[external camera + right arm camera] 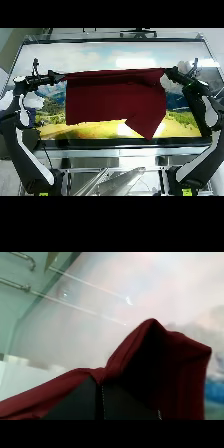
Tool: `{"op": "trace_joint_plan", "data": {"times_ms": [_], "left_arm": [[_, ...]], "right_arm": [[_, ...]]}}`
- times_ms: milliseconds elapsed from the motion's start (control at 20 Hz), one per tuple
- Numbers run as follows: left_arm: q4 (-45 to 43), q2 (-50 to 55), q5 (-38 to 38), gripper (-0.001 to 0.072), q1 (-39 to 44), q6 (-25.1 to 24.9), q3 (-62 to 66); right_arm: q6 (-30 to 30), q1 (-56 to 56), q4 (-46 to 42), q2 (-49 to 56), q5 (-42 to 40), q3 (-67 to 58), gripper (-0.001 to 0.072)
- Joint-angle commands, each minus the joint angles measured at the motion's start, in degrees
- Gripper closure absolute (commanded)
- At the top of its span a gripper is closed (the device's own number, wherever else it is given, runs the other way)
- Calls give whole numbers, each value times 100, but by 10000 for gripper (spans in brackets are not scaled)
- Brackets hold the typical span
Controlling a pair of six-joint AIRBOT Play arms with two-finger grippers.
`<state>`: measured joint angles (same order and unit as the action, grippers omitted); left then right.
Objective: Fold the shirts.
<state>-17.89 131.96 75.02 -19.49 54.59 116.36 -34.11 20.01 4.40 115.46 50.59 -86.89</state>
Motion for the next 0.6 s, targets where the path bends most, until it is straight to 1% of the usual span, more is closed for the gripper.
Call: {"op": "trace_joint_plan", "data": {"times_ms": [0, 300, 550], "left_arm": [[-673, 11, -61, 692, 83, -109, -2], [-1429, 11, -68, 692, 435, -273, -2], [-1709, 11, -245, 692, 555, -273, -2]], "right_arm": [[-376, 61, -802, 28, -66, -39, 696], [-857, 46, -1996, 28, -59, -37, 696], [-901, 55, -2146, 28, -63, -37, 695]]}}
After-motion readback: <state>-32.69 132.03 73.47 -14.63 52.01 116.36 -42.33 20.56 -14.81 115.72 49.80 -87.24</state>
